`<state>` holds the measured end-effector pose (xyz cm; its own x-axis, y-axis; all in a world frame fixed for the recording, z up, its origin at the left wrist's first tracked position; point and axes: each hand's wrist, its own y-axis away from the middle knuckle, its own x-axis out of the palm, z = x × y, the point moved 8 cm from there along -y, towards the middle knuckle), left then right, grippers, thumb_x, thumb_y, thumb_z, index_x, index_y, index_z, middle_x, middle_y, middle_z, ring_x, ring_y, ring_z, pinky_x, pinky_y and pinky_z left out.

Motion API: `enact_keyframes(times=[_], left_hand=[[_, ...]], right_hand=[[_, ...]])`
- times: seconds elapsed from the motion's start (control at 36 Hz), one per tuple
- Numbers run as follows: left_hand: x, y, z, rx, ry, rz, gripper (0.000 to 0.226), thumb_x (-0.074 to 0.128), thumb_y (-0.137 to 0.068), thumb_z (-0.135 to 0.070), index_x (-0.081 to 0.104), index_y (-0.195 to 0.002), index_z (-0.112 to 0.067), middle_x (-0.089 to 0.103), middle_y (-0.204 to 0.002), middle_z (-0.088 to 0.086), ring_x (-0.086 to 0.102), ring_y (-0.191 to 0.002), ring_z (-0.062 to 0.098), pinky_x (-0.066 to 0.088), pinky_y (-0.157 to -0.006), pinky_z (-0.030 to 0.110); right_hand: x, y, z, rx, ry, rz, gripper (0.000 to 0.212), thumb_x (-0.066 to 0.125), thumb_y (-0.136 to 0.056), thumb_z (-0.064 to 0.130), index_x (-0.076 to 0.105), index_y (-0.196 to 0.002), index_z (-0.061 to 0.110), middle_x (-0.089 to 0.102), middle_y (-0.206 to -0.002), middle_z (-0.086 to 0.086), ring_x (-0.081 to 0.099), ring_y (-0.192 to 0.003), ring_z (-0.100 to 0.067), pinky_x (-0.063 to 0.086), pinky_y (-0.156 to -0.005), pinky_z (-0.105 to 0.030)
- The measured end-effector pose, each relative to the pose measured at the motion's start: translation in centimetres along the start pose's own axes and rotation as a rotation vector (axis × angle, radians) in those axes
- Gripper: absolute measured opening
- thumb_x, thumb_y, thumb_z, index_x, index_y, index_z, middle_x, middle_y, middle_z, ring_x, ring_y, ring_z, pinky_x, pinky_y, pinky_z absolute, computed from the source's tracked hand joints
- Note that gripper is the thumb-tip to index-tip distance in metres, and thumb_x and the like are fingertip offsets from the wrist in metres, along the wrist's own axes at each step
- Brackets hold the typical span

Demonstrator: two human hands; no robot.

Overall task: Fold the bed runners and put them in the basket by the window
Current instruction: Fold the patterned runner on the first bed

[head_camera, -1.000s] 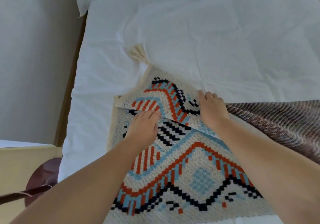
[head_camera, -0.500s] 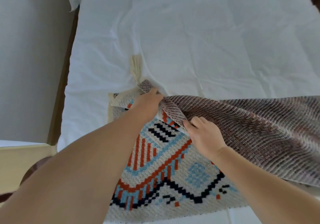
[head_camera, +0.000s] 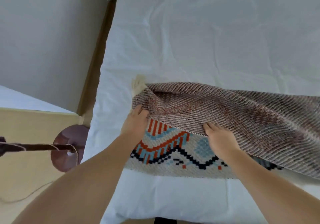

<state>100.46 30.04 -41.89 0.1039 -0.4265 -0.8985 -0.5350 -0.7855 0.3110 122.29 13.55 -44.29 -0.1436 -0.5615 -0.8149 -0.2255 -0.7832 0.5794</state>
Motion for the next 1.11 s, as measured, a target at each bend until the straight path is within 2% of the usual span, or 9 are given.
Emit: enact_keyframes(times=[0.06,0.14,0.28,0.58,0.69,0.78,0.86,1.0,1.11], left_hand=[[1.3,2.9,1.7,-0.099,0.043,0.007,0.018,0.041,-0.099,-0.014,0.054,-0.111,-0.01,0.017,-0.156,0.015,0.026,-0.137,0.037,0.035,-0.107,0.046],[2.7,6.8,3.1,-0.167,0.048,-0.02,0.009,0.042,-0.096,-0.016,0.048,-0.101,-0.012,0.018,-0.153,0.019,0.026,-0.133,0.044,0.036,-0.104,0.051],[4.9,11.8,3.2,-0.296,-0.02,0.048,0.022,0.039,-0.097,-0.01,0.041,-0.119,-0.01,-0.005,-0.156,0.027,-0.003,-0.143,0.045,0.012,-0.117,0.048],[10.1,17.2,4.3,-0.48,-0.086,0.083,0.013,0.034,-0.1,-0.02,0.042,-0.106,-0.012,0.002,-0.154,0.032,0.005,-0.142,0.046,0.006,-0.118,0.049],[10.6,17.5,4.8,-0.473,-0.154,0.079,0.033,0.044,-0.091,-0.034,0.043,-0.121,-0.02,0.023,-0.151,0.017,0.033,-0.131,0.036,0.031,-0.106,0.046],[8.6,16.5,5.4,-0.449,-0.155,-0.042,0.042,0.049,-0.083,-0.027,0.048,-0.124,-0.019,0.041,-0.136,0.011,0.041,-0.117,0.032,0.03,-0.103,0.046],[7.2,14.9,6.5,-0.454,-0.116,-0.105,0.049,0.05,-0.083,-0.019,0.044,-0.131,-0.014,0.043,-0.137,0.009,0.042,-0.117,0.033,0.032,-0.098,0.045],[6.3,13.0,8.9,-0.58,-0.041,-0.03,0.044,0.05,-0.087,-0.025,0.049,-0.13,-0.016,0.056,-0.127,0.009,0.046,-0.116,0.032,0.034,-0.094,0.044],[6.9,13.1,9.1,-0.51,0.024,0.101,0.046,0.056,-0.086,-0.035,0.049,-0.129,-0.022,0.063,-0.108,0.011,0.05,-0.11,0.031,0.03,-0.098,0.04]], right_hand=[[0.9,1.0,0.7,-0.051,0.034,0.022,0.067,0.037,-0.099,0.005,0.002,-0.154,0.018,0.002,-0.162,-0.005,0.008,-0.148,-0.026,0.013,-0.12,-0.042],[2.3,2.7,1.9,-0.136,0.079,0.046,0.072,0.038,-0.097,0.001,-0.003,-0.154,0.018,-0.006,-0.162,-0.008,-0.001,-0.149,-0.028,0.009,-0.12,-0.045],[4.4,5.1,3.7,-0.214,0.108,0.09,0.074,0.041,-0.097,0.004,-0.004,-0.154,0.016,-0.009,-0.161,-0.008,-0.003,-0.148,-0.029,0.007,-0.12,-0.046],[10.4,7.0,5.2,-0.285,0.139,0.147,0.065,0.032,-0.1,0.009,-0.004,-0.154,0.017,-0.013,-0.161,-0.011,-0.008,-0.148,-0.032,0.004,-0.119,-0.049],[12.1,6.8,5.2,-0.283,0.183,0.193,0.064,0.029,-0.102,0.016,-0.008,-0.153,0.015,-0.022,-0.158,-0.016,-0.015,-0.145,-0.037,0.002,-0.118,-0.054],[12.5,6.5,5.2,-0.291,0.175,0.202,0.063,0.021,-0.103,0.042,-0.006,-0.154,0.015,-0.019,-0.159,-0.016,-0.013,-0.146,-0.036,0.003,-0.118,-0.054],[12.2,6.3,5.3,-0.299,0.154,0.208,0.07,0.018,-0.099,0.056,-0.002,-0.154,0.017,-0.017,-0.159,-0.015,-0.012,-0.147,-0.035,0.002,-0.118,-0.053],[11.4,5.3,5.8,-0.285,0.135,0.196,0.07,0.017,-0.099,0.056,0.0,-0.154,0.018,-0.016,-0.159,-0.014,-0.012,-0.147,-0.034,0.001,-0.119,-0.052],[11.2,4.9,6.4,-0.264,0.129,0.223,0.069,0.019,-0.1,0.054,0.0,-0.154,0.018,-0.016,-0.159,-0.015,-0.012,-0.147,-0.034,0.002,-0.119,-0.051]])
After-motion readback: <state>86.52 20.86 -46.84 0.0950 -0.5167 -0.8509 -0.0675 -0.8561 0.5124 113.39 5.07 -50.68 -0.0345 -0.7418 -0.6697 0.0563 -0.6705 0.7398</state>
